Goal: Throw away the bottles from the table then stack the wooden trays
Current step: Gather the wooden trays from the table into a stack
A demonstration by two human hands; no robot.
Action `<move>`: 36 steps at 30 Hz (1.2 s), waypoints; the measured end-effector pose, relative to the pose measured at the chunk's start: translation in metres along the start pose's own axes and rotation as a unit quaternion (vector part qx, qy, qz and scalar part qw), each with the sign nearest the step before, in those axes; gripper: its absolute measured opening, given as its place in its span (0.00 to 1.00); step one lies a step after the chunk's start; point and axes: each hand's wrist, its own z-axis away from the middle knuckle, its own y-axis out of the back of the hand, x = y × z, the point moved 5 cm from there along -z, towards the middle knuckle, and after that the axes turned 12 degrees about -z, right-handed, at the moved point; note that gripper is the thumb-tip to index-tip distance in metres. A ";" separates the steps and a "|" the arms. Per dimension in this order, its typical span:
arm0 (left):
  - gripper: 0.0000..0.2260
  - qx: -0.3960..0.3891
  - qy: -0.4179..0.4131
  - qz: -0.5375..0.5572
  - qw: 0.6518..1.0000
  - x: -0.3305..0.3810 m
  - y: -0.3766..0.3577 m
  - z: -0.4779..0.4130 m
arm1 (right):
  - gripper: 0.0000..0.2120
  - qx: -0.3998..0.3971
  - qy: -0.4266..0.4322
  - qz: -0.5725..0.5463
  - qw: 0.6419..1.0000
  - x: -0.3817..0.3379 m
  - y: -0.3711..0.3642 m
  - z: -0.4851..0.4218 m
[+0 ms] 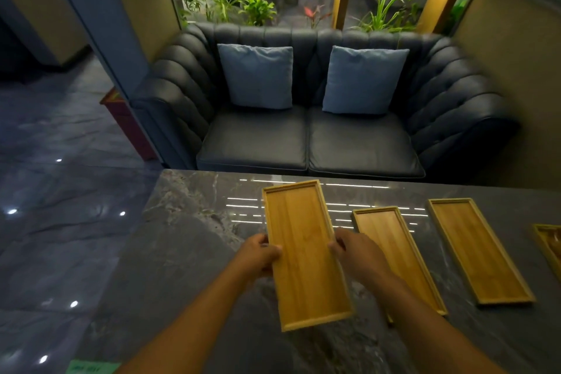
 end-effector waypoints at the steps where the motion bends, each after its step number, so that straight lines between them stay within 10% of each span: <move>1: 0.17 -0.028 0.002 0.049 0.998 -0.002 -0.002 0.005 | 0.12 -0.006 0.011 0.006 1.000 -0.003 0.003 0.001; 9: 0.19 -0.094 0.042 0.271 0.957 -0.027 -0.011 0.028 | 0.08 -0.023 0.074 0.048 0.996 -0.028 0.015 0.007; 16: 0.24 -0.071 0.062 0.375 0.922 -0.044 -0.013 0.033 | 0.23 0.007 -0.020 -0.220 0.975 -0.011 0.019 0.039; 20: 0.18 -0.031 0.066 0.435 0.897 -0.050 -0.016 0.031 | 0.31 0.112 -0.132 -0.385 0.907 0.014 0.001 0.069; 25: 0.14 -0.005 0.055 0.507 0.860 -0.052 -0.025 0.037 | 0.31 0.114 -0.309 -0.657 0.678 0.023 -0.055 0.099; 36: 0.10 -0.013 0.080 0.525 0.847 -0.069 -0.053 0.062 | 0.23 0.056 -0.333 -0.697 0.633 0.023 -0.068 0.103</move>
